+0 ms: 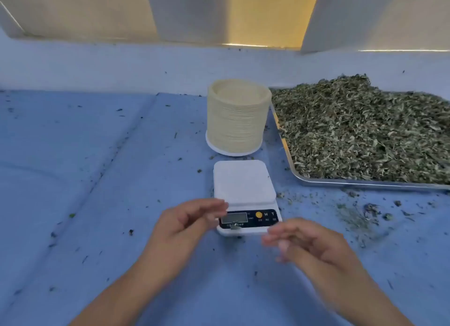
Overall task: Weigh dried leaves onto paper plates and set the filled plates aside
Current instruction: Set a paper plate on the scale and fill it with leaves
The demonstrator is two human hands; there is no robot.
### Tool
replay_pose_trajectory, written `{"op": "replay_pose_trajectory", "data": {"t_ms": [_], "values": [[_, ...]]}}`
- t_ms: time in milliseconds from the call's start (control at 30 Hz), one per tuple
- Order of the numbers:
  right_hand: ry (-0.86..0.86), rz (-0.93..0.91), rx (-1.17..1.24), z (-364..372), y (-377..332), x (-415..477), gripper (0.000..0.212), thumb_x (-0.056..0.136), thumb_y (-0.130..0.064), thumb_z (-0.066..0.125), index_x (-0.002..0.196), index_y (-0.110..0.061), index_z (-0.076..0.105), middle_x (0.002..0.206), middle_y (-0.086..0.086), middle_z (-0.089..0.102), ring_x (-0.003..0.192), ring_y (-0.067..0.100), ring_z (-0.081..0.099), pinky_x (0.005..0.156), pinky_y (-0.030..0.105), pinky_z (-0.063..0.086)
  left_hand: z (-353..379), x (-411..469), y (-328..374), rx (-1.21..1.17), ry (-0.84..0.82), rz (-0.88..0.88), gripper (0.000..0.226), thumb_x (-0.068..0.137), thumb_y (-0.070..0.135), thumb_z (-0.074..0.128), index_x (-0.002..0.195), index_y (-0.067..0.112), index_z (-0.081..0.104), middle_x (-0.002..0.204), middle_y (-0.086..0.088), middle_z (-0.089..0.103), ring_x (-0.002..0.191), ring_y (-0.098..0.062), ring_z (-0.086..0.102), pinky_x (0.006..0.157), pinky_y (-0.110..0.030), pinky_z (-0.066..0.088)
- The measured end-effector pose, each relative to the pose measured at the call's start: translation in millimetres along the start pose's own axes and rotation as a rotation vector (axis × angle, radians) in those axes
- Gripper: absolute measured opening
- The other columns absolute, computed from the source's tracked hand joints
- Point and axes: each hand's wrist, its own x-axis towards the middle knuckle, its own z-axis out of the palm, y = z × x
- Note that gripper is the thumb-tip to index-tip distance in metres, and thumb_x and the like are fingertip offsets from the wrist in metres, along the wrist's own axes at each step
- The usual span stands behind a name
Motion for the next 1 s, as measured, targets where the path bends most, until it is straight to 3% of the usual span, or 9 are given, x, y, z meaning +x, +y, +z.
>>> {"op": "replay_pose_trajectory", "data": {"t_ms": [133, 233, 333, 433, 500, 700, 800, 933, 1000], "values": [[0.216, -0.188, -0.357, -4, 14, 59, 0.029, 0.094, -0.01, 0.066, 0.092, -0.038, 0.075, 0.1, -0.016, 0.072, 0.086, 0.002, 0.066, 0.07, 0.016, 0.051, 14, 55, -13, 0.194, 0.136, 0.063, 0.037, 0.098, -0.001, 0.058, 0.117, 0.026, 0.074, 0.109, 0.011, 0.076, 0.1, 0.0, 0.068, 0.094, -0.022, 0.052], [0.223, -0.392, -0.695, -7, 41, 81, 0.023, 0.086, -0.005, 0.068, 0.091, -0.025, 0.079, 0.105, -0.011, 0.069, 0.104, 0.007, 0.059, 0.089, 0.019, 0.046, 24, 82, -36, 0.303, 0.209, 0.053, 0.04, 0.097, 0.009, 0.054, 0.13, 0.029, 0.066, 0.098, 0.0, 0.071, 0.073, 0.006, 0.057, 0.074, -0.006, 0.041], [0.137, -0.474, -0.898, -14, 50, 87, 0.025, 0.081, -0.011, 0.061, 0.089, -0.019, 0.083, 0.122, 0.0, 0.067, 0.122, 0.018, 0.051, 0.102, 0.028, 0.041, 30, 101, -46, 0.377, 0.214, 0.011, 0.048, 0.1, 0.016, 0.048, 0.147, 0.025, 0.053, 0.094, 0.024, 0.056, 0.079, 0.028, 0.05, 0.068, 0.006, 0.033], [0.085, -0.468, -0.945, -14, 52, 86, 0.031, 0.08, -0.013, 0.056, 0.093, -0.02, 0.083, 0.131, 0.0, 0.066, 0.131, 0.025, 0.05, 0.102, 0.046, 0.047, 31, 107, -54, 0.319, 0.245, -0.013, 0.048, 0.102, 0.019, 0.047, 0.149, 0.025, 0.053, 0.102, 0.034, 0.053, 0.089, 0.032, 0.048, 0.071, 0.008, 0.031], [0.075, -0.48, -1.009, -13, 51, 83, 0.036, 0.082, -0.014, 0.05, 0.094, -0.021, 0.083, 0.131, -0.002, 0.066, 0.132, 0.027, 0.05, 0.096, 0.051, 0.05, 30, 108, -56, 0.321, 0.254, -0.002, 0.047, 0.102, 0.018, 0.047, 0.148, 0.023, 0.053, 0.103, 0.034, 0.054, 0.089, 0.034, 0.047, 0.072, 0.009, 0.031], [0.055, -0.472, -1.104, -4, 47, 75, 0.042, 0.083, -0.019, 0.041, 0.092, -0.018, 0.082, 0.135, -0.004, 0.065, 0.135, 0.025, 0.05, 0.092, 0.052, 0.052, 30, 107, -57, 0.325, 0.232, 0.012, 0.047, 0.104, 0.019, 0.044, 0.15, 0.024, 0.051, 0.103, 0.035, 0.053, 0.09, 0.035, 0.045, 0.073, 0.008, 0.031], [0.157, -0.431, -0.98, -6, 48, 69, 0.041, 0.084, -0.017, 0.043, 0.094, -0.014, 0.083, 0.135, -0.004, 0.065, 0.132, 0.019, 0.053, 0.096, 0.045, 0.053, 29, 106, -56, 0.306, 0.207, 0.003, 0.048, 0.104, 0.022, 0.044, 0.152, 0.028, 0.049, 0.108, 0.035, 0.055, 0.098, 0.028, 0.048, 0.078, 0.001, 0.035], [0.256, -0.421, -0.959, -8, 49, 64, 0.033, 0.08, -0.006, 0.052, 0.09, -0.01, 0.083, 0.125, 0.0, 0.07, 0.123, 0.02, 0.058, 0.09, 0.039, 0.057, 30, 108, -57, 0.294, 0.215, -0.003, 0.047, 0.105, 0.02, 0.044, 0.151, 0.025, 0.05, 0.101, 0.032, 0.055, 0.089, 0.031, 0.048, 0.072, 0.007, 0.033], [0.262, -0.391, -0.929, -9, 52, 65, 0.031, 0.082, -0.005, 0.054, 0.089, -0.012, 0.083, 0.132, 0.0, 0.065, 0.133, 0.02, 0.052, 0.1, 0.038, 0.051, 30, 110, -58, 0.292, 0.221, -0.004, 0.047, 0.105, 0.02, 0.044, 0.151, 0.025, 0.049, 0.101, 0.034, 0.053, 0.089, 0.031, 0.048, 0.074, 0.006, 0.033]]}}
